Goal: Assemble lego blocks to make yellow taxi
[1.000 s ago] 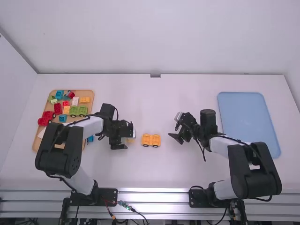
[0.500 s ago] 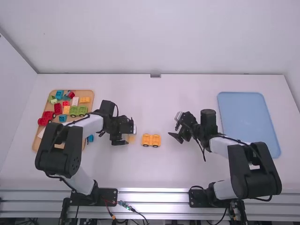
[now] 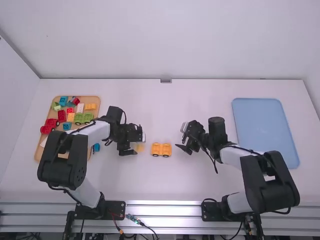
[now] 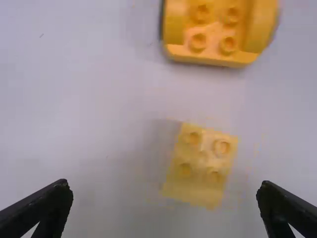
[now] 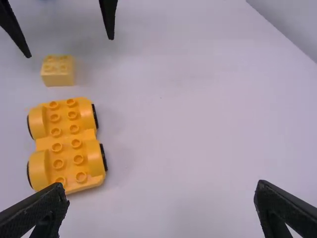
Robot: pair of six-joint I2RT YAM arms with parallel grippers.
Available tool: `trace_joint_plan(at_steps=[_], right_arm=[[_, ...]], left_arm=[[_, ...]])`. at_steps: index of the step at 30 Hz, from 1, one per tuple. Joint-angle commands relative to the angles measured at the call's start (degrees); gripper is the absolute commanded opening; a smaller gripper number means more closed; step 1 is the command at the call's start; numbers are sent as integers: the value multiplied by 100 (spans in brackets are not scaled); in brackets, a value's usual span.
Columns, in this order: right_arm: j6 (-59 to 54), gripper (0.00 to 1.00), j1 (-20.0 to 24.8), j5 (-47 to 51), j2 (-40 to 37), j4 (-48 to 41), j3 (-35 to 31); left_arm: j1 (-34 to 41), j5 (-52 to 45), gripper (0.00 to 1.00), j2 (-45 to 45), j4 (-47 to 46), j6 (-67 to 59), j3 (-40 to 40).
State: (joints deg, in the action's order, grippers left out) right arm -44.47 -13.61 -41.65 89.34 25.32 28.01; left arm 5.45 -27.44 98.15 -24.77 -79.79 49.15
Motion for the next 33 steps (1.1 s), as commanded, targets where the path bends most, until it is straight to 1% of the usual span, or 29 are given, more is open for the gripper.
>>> trace_joint_plan(at_steps=[1, 5, 7, 8, 11, 14, 15, 18, 19, 21, 24, 33], right_arm=[[-26, 99, -184, -7, 39, -7, -35], [-479, 99, -361, -35, 43, -66, -109], [-651, 99, -414, -61, 72, 20, -188], [-649, 99, -442, -83, 146, 166, -256], [-634, 99, -451, -234, 382, 452, -363], [-630, 99, -444, -415, 688, 833, -422], [-632, 99, -444, -492, 900, 1084, -431], [-566, 99, -444, -719, 1254, 1453, -402], [-437, 99, -444, -981, 1545, 1687, -310], [-435, 99, -444, -1266, 1873, 1836, -164], [-595, 99, -447, -1523, 2222, 1764, 55], [-431, 99, -449, -1797, 2933, 1696, 570]], left_arm=[[-63, -707, 99, 42, -266, -1207, 105], [-282, -1212, 99, 42, -456, -1637, 103], [-400, -1520, 99, 42, -602, -2065, 103], [-525, -1784, 99, 42, -703, -2347, 103], [-820, -2215, 99, 42, -849, -2649, 96], [-957, -2394, 99, 42, -790, -2826, 2], [-951, -2392, 99, 42, -633, -2800, -79], [-859, -2359, 99, 42, -163, -2564, -262], [-828, -2377, 99, 42, 176, -2308, -391], [-833, -2595, 99, 42, 526, -1941, -527], [-914, -2823, 99, 42, 834, -1891, -710], [-852, -2814, 99, 42, 1675, -1897, -1250]])
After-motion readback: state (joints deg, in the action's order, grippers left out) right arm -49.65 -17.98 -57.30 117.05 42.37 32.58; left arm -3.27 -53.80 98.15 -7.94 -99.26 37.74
